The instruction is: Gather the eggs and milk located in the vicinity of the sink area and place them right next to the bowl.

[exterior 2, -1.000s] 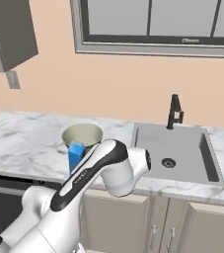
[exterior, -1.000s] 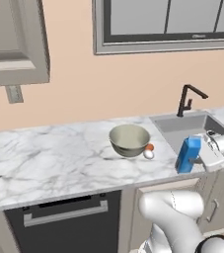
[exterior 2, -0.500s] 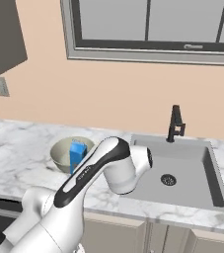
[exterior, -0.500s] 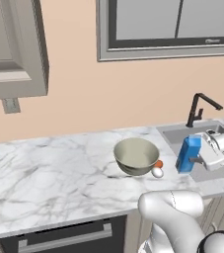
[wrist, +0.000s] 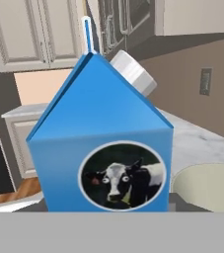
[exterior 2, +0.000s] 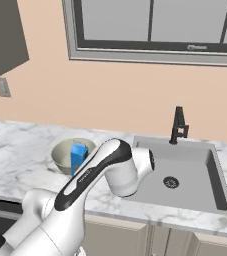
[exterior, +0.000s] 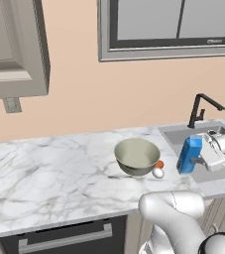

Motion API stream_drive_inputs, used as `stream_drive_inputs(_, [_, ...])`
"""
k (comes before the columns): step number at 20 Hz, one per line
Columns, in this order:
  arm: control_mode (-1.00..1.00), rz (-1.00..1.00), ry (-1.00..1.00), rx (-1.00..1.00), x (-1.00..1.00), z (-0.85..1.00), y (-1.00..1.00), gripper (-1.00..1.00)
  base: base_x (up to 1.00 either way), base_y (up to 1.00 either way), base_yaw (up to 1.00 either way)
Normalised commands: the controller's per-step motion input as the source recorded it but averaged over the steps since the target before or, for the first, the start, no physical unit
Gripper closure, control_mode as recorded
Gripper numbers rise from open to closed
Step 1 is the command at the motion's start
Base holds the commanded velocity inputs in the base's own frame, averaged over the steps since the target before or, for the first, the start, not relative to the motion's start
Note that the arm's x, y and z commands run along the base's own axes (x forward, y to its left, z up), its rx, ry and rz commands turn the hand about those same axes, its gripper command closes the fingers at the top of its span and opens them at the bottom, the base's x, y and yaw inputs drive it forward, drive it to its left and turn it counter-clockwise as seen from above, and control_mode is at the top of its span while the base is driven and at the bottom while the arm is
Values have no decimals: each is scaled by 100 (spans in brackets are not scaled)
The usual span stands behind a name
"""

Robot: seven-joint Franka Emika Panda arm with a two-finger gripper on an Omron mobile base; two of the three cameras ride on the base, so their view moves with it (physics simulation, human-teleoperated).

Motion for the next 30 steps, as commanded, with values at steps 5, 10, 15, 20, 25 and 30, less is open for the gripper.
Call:
stream_drive_inputs(5, [-100, 0, 0, 0, 14, 0, 0, 100, 0, 0, 0])
stream_drive_inputs(10, [-100, 0, 3, 0, 33, 0, -15, 100, 0, 0, 0])
stream_drive_inputs(15, [-100, 0, 1, -4, 18, 0, -30, 100, 0, 0, 0])
stream_drive_inputs(20, [-100, 0, -5, -10, 36, 0, -6, 100, 0, 0, 0])
stream_drive_inputs(25, [-100, 0, -23, -9, 33, -4, 0, 100, 0, 0, 0])
stream_drive_inputs(30, [-100, 0, -30, -2, 29, -9, 0, 100, 0, 0, 0])
